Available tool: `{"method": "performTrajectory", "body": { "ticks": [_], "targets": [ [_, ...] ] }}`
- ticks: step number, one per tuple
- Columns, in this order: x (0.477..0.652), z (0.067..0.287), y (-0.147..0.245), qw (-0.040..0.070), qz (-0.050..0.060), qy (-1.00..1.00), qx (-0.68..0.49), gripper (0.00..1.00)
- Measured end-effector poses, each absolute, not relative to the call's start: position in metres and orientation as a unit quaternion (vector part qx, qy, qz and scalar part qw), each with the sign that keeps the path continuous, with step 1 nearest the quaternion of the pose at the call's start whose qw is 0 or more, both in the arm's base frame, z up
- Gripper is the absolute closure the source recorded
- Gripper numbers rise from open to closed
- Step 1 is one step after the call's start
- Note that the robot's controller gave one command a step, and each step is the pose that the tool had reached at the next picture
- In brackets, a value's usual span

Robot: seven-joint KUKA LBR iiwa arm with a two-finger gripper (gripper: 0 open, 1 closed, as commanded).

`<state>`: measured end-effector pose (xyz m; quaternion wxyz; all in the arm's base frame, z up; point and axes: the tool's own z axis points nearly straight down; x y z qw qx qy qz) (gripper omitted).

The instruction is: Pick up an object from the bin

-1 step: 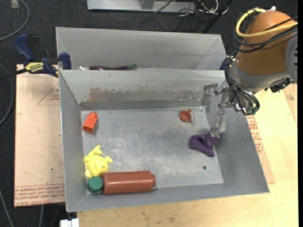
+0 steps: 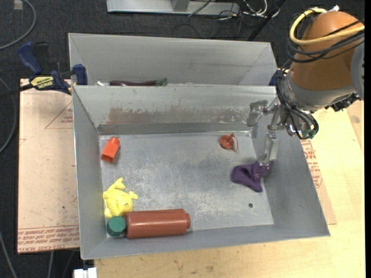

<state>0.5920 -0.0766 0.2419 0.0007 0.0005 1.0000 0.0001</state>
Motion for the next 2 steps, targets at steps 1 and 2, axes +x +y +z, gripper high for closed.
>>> {"method": "performTrajectory", "body": {
  "ticks": [1,2],
  "targets": [
    [0.575,0.211,-0.084,0.005,0.0,1.0,-0.012,0.0],
    [0.573,0.104,-0.099,0.001,0.0,0.998,-0.059,1.0]
  ]
}}
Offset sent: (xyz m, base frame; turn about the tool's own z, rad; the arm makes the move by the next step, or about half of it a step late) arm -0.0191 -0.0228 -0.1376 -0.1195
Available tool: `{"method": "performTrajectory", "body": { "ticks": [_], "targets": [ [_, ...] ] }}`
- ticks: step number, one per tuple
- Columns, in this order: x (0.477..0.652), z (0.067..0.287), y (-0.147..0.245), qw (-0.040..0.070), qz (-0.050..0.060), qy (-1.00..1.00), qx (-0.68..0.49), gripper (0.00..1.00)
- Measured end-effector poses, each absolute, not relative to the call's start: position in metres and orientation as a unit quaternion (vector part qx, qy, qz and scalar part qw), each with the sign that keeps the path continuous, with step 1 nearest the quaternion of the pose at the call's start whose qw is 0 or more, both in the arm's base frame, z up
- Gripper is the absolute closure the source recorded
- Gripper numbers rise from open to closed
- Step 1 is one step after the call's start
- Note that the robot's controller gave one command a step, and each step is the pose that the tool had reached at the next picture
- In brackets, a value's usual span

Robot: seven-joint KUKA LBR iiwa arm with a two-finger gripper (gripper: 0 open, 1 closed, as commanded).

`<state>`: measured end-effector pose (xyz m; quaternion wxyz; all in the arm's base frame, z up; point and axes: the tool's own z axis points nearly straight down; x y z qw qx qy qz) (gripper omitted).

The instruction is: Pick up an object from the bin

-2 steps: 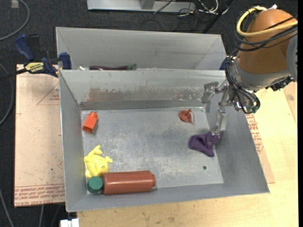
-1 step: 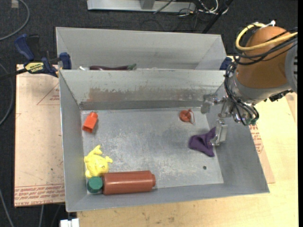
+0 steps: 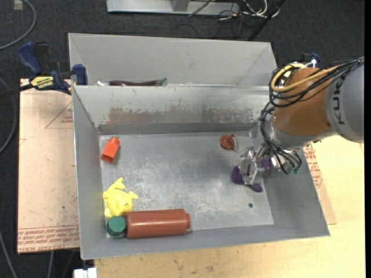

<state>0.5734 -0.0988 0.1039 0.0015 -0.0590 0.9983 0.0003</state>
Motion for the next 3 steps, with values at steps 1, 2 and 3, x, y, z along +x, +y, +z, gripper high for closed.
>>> {"method": "performTrajectory", "body": {
  "ticks": [1,2,3],
  "targets": [
    [0.573,0.104,-0.098,0.002,0.0,0.998,-0.06,0.0],
    [0.573,0.104,-0.098,0.002,0.0,0.998,-0.06,0.0],
    [0.567,0.07,-0.104,0.002,0.0,0.992,-0.125,1.0]
  ]
}}
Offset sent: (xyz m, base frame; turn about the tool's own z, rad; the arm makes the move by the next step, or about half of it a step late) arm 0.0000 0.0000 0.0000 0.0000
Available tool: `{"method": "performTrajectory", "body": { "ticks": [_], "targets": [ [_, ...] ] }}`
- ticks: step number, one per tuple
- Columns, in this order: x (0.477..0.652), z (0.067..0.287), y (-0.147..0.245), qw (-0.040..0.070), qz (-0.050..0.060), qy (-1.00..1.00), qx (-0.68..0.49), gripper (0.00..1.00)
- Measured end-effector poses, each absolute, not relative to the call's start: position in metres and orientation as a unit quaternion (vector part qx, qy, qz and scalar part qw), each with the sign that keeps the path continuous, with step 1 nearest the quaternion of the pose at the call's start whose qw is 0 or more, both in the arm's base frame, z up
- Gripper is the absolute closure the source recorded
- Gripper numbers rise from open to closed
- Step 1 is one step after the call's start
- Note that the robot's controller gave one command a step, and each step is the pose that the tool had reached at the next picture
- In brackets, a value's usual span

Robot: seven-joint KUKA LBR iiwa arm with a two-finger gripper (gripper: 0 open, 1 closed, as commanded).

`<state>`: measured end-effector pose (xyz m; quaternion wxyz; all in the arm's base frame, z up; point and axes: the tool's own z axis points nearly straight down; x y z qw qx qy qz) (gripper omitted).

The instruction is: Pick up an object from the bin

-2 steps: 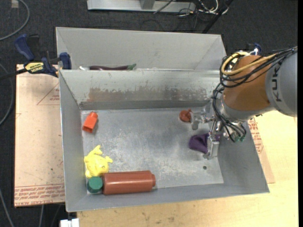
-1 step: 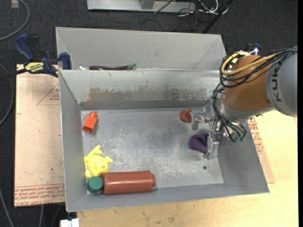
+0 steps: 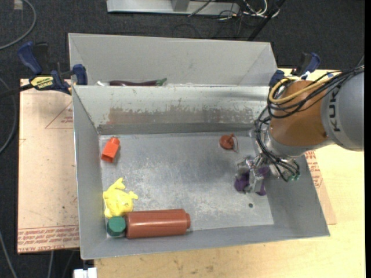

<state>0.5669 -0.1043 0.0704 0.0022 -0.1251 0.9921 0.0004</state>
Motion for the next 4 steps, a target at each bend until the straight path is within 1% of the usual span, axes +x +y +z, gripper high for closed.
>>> {"method": "performTrajectory", "body": {
  "ticks": [1,2,3,4],
  "targets": [
    [0.567,0.07,-0.104,0.002,0.0,0.992,-0.125,1.0],
    [0.558,0.187,-0.121,0.004,0.0,0.991,-0.132,1.0],
    [0.558,0.187,-0.121,0.004,0.001,0.991,-0.132,1.0],
    [0.575,0.22,-0.113,0.0,0.002,0.993,-0.117,1.0]
  ]
}}
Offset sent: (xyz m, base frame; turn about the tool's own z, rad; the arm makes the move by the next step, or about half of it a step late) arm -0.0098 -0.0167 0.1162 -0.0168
